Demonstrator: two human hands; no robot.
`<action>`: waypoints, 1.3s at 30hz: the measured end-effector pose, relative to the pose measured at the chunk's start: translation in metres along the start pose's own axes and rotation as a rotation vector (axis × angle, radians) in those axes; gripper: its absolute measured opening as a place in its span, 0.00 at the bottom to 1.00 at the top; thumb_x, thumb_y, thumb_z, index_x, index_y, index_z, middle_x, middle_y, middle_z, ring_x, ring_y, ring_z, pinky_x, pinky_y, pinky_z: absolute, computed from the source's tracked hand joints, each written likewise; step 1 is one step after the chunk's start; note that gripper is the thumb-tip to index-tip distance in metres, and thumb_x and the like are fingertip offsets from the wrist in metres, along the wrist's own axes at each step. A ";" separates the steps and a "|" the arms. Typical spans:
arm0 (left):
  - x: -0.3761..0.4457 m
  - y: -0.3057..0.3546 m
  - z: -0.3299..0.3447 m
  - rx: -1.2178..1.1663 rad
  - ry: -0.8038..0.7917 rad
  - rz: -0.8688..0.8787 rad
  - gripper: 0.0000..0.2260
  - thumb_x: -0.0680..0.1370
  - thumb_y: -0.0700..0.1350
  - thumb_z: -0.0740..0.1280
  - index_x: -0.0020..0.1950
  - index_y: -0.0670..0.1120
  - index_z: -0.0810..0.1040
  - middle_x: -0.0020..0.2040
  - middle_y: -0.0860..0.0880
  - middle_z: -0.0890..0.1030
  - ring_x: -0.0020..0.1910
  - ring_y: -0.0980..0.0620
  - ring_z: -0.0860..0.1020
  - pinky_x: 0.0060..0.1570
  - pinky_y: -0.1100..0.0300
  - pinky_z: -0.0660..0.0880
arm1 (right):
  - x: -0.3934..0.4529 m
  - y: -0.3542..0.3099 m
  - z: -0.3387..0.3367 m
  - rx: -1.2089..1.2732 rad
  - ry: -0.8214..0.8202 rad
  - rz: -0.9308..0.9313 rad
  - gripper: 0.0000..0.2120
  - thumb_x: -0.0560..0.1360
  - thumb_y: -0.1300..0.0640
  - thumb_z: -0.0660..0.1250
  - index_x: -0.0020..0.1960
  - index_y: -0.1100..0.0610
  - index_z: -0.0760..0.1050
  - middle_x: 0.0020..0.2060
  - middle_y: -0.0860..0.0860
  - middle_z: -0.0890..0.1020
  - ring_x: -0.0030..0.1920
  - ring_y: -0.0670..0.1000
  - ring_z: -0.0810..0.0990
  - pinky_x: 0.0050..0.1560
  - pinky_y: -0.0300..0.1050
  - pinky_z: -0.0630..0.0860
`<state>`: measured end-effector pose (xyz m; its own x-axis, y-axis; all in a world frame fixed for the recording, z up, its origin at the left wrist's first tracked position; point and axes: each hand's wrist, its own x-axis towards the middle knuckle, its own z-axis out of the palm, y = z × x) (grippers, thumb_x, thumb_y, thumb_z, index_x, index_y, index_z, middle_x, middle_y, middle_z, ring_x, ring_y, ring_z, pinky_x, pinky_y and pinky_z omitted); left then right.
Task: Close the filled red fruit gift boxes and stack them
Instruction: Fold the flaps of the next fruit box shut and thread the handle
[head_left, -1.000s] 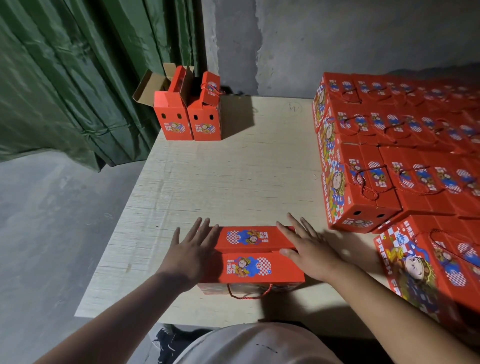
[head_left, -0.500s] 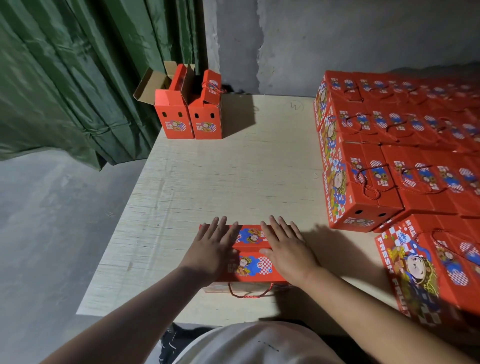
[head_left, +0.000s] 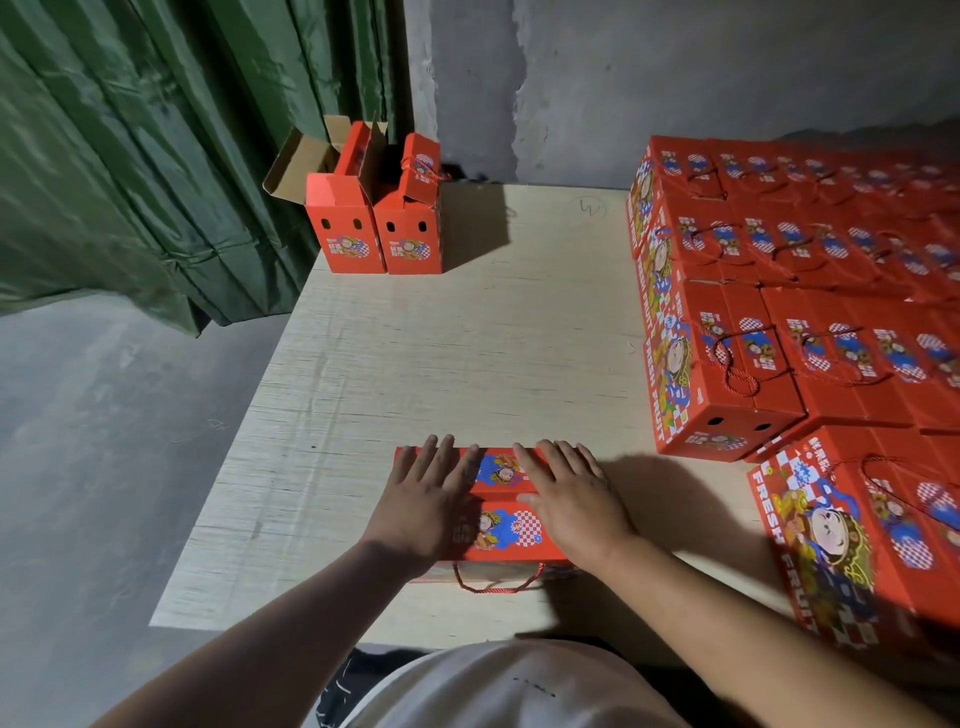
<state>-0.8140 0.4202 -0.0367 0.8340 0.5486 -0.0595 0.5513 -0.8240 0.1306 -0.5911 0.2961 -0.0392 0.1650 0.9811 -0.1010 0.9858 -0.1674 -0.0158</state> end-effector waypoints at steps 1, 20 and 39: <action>0.000 0.000 0.001 0.002 0.009 0.002 0.33 0.84 0.62 0.52 0.86 0.54 0.44 0.84 0.39 0.59 0.83 0.36 0.56 0.78 0.42 0.47 | 0.000 0.000 0.000 0.000 0.006 0.001 0.34 0.85 0.35 0.52 0.85 0.47 0.51 0.79 0.55 0.68 0.80 0.59 0.64 0.82 0.59 0.56; 0.015 -0.014 -0.016 0.060 -0.031 0.063 0.29 0.85 0.60 0.51 0.85 0.58 0.47 0.70 0.49 0.70 0.68 0.44 0.70 0.66 0.43 0.65 | 0.008 0.023 -0.016 -0.002 -0.026 -0.138 0.30 0.87 0.40 0.51 0.85 0.47 0.49 0.79 0.53 0.64 0.77 0.55 0.63 0.79 0.54 0.59; 0.000 -0.002 -0.005 0.023 0.023 -0.026 0.27 0.86 0.61 0.46 0.85 0.60 0.48 0.77 0.43 0.68 0.76 0.40 0.65 0.75 0.40 0.59 | -0.003 0.017 -0.002 0.080 -0.039 -0.073 0.31 0.86 0.36 0.46 0.85 0.41 0.41 0.85 0.52 0.53 0.84 0.55 0.51 0.84 0.56 0.48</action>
<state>-0.8152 0.4220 -0.0324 0.8189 0.5726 -0.0394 0.5732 -0.8124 0.1070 -0.5742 0.2909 -0.0369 0.0901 0.9867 -0.1354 0.9891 -0.1045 -0.1033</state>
